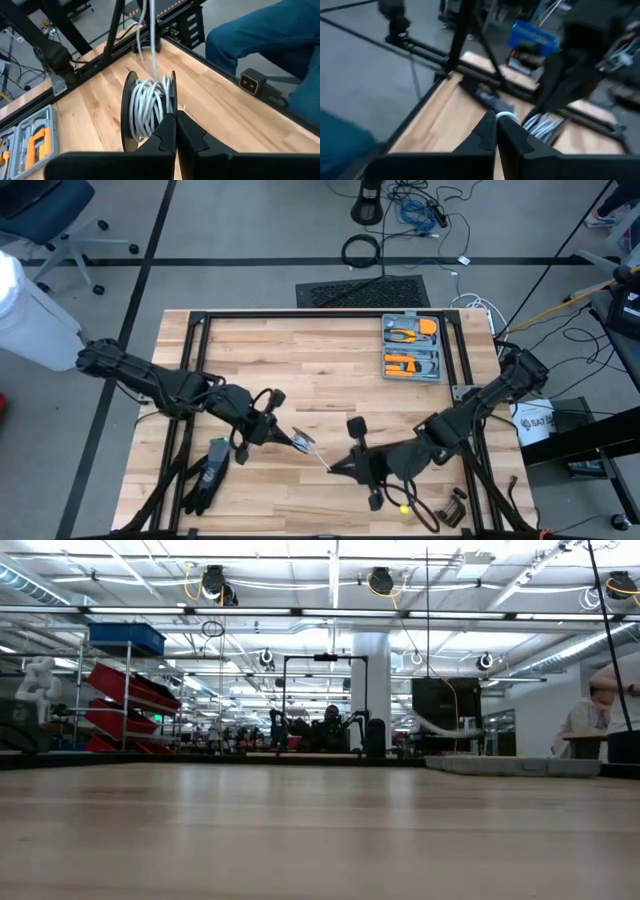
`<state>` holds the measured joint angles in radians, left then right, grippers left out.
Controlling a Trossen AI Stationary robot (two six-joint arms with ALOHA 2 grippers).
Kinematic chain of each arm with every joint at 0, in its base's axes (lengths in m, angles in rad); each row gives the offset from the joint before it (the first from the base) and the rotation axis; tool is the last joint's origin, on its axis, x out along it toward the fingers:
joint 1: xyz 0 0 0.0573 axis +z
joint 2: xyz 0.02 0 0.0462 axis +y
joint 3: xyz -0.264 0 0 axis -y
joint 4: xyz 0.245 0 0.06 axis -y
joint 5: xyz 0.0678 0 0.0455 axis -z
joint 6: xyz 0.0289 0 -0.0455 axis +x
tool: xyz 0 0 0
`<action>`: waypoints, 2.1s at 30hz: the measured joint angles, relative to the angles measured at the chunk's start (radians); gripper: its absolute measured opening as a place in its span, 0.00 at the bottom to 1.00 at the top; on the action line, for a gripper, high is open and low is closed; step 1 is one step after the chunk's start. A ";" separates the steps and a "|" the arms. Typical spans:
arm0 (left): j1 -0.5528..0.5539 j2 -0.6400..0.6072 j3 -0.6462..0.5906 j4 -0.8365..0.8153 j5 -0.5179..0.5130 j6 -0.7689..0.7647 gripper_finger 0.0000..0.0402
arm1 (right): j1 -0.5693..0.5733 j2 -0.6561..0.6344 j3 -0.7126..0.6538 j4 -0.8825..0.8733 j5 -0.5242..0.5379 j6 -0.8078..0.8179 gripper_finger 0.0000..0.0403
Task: Coil cords
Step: Coil the white wire onto the spool
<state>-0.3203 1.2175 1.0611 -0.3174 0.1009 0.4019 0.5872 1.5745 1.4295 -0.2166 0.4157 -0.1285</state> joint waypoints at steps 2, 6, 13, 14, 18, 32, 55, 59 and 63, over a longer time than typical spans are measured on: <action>0.001 0.010 0.000 0.002 0.001 0.004 0.00 | -0.024 0.000 0.000 0.035 0.003 -0.042 0.00; 0.007 0.030 0.000 0.014 0.028 0.005 0.00 | -0.072 0.000 0.000 0.084 0.002 -0.127 0.00; 0.028 0.066 0.000 0.072 0.119 0.026 0.00 | -0.156 0.000 0.000 0.086 -0.079 -0.165 0.00; 0.030 0.072 0.000 0.081 0.130 0.031 0.00 | -0.166 0.000 0.000 0.086 -0.102 -0.169 0.00; 0.040 0.097 0.000 0.111 0.159 0.050 0.00 | -0.201 0.000 0.000 0.085 -0.156 -0.175 0.00; 0.052 0.117 -0.001 0.199 0.244 0.082 0.00 | -0.290 0.038 0.002 0.111 -0.357 -0.175 0.00; 0.039 0.116 -0.001 0.269 0.309 0.161 0.00 | -0.333 0.106 0.001 0.101 -0.451 -0.108 0.00; 0.034 0.112 -0.001 0.280 0.311 0.162 0.00 | -0.332 0.106 0.001 0.058 -0.452 -0.060 0.00; 0.034 0.111 -0.001 0.275 0.310 0.161 0.00 | -0.332 0.106 0.002 -0.002 -0.453 0.000 0.00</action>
<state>-0.2867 1.3281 1.0603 -0.0421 0.4110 0.5632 0.2555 1.6802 1.4311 -0.2187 -0.0372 -0.1283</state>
